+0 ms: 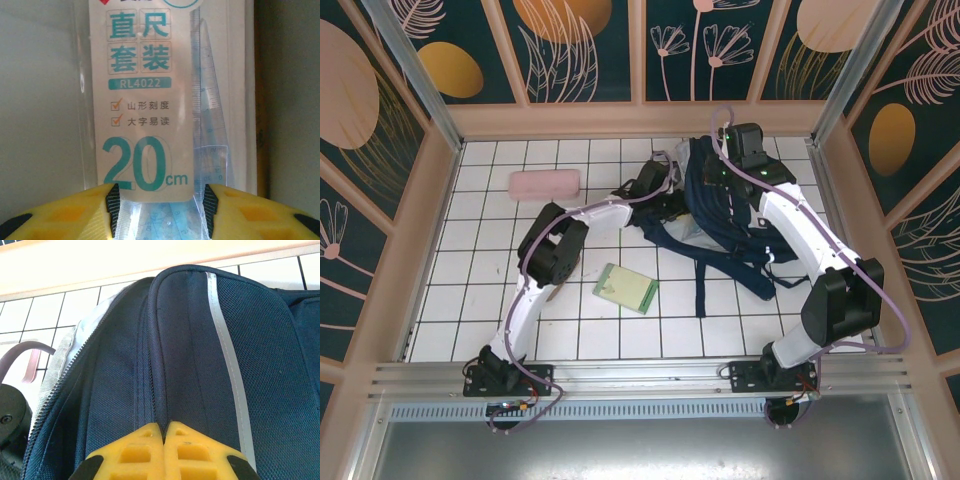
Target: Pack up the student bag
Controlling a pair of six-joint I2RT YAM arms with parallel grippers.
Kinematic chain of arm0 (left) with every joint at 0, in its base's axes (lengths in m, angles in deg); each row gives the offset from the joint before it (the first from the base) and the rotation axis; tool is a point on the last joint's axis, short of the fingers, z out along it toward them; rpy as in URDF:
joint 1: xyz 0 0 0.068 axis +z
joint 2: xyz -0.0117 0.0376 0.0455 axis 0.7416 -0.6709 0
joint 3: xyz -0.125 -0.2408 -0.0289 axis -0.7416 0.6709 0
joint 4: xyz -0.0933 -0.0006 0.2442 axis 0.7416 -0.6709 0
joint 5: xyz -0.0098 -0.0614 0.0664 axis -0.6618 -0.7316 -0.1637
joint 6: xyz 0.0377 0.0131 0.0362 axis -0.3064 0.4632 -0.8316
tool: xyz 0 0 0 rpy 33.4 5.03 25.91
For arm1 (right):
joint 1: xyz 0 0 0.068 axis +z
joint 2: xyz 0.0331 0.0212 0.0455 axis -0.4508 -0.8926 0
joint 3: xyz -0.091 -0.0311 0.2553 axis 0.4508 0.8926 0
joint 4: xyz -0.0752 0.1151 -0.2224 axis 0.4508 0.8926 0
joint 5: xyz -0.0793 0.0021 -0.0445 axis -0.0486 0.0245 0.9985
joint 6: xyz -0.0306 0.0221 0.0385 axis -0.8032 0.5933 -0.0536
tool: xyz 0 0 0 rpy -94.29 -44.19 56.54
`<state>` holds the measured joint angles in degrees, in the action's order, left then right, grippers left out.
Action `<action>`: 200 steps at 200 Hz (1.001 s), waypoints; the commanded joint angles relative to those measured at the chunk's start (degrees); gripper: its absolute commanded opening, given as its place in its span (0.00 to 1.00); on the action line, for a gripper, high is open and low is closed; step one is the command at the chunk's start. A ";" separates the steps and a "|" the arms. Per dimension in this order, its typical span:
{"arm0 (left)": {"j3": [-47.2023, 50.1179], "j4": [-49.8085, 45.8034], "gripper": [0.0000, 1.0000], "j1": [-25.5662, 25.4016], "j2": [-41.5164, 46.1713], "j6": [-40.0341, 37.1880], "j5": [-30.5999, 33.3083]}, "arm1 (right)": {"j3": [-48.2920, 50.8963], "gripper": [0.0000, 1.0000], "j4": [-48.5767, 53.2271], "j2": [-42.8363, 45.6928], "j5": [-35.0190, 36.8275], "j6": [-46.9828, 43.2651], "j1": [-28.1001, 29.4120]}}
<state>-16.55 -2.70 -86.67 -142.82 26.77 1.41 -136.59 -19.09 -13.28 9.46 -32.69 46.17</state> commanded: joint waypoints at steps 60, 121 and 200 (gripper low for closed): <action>-4.40 4.97 0.50 -2.27 -0.66 3.06 -3.27 | 1.08 0.00 -2.31 1.92 -0.37 0.85 -0.64; -10.30 3.74 0.49 -4.17 -4.90 3.81 -4.49 | 0.88 0.00 -2.23 2.09 0.08 0.69 -0.82; -8.22 -0.99 0.55 -3.69 1.93 -0.98 -0.67 | 1.47 0.00 -2.18 3.18 0.11 0.65 -2.12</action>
<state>-26.94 -1.28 -90.26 -146.90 29.48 -1.08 -135.72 -19.59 -13.18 8.63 -32.40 45.41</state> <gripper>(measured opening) 0.545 0.065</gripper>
